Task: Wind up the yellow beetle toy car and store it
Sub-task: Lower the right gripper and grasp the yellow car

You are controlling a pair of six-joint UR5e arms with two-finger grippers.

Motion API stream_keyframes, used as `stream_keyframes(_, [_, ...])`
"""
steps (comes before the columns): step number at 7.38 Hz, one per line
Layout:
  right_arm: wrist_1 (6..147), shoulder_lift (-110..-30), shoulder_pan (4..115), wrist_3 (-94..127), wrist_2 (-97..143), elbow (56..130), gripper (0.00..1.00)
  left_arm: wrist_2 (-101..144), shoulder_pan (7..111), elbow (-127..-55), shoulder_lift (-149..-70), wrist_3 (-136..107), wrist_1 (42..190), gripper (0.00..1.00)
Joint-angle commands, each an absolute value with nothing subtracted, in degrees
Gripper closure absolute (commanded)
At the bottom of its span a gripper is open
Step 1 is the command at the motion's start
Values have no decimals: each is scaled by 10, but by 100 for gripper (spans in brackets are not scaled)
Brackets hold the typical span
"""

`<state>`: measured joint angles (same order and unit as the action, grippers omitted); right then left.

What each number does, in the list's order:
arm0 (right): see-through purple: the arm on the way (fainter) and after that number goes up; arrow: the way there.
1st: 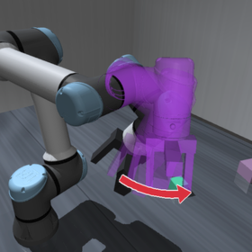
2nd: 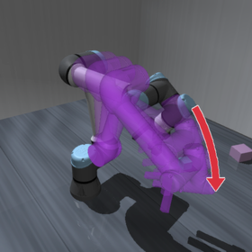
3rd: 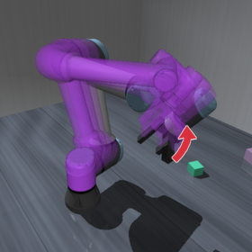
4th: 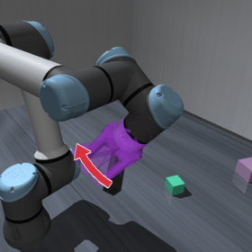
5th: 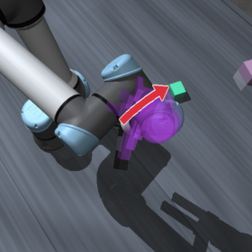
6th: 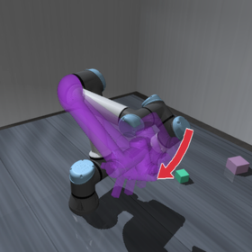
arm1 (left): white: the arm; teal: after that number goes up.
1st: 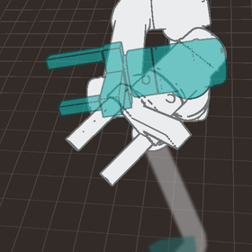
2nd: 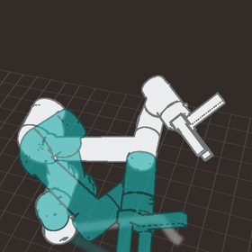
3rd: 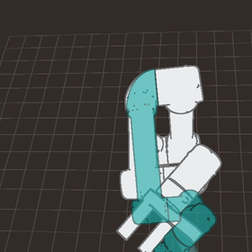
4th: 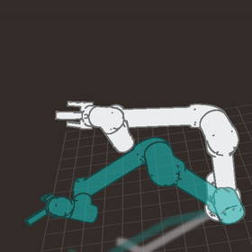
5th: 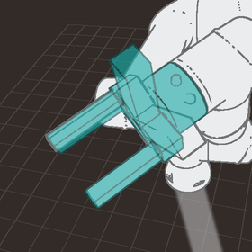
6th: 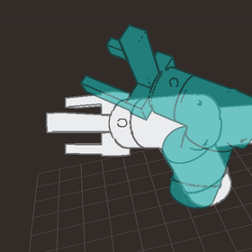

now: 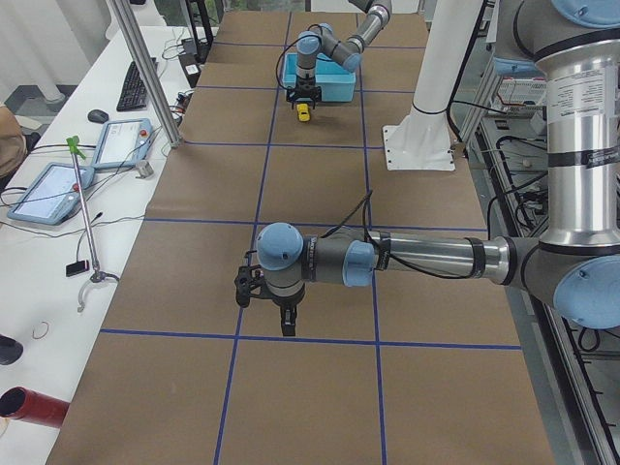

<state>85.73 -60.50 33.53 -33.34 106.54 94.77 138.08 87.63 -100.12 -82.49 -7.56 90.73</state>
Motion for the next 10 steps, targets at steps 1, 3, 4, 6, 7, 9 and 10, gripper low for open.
stream_keyframes(1, [855, -606, 334, -331, 1064, 941, 0, 1381, 876, -1000, -827, -76, 906, 0])
stream_keyframes(3, [837, -602, 333, -331, 1058, 926, 0, 1381, 876, -999, -828, -76, 904, 0])
stream_keyframes(4, [837, -599, 333, -332, 1058, 923, 29, 1381, 876, -996, -829, -76, 904, 0])
stream_keyframes(6, [836, -599, 333, -326, 1058, 924, 100, 1381, 876, -993, -830, -76, 904, 0])
stream_keyframes(7, [837, -599, 333, -290, 1062, 933, 100, 1381, 875, -993, -830, -76, 904, 0])
stream_keyframes(9, [897, -553, 338, -274, 1065, 968, 100, 1381, 876, -993, -831, -76, 904, 0])
stream_keyframes(10, [945, -515, 343, -275, 1065, 971, 100, 1381, 875, -993, -831, -76, 904, 0])
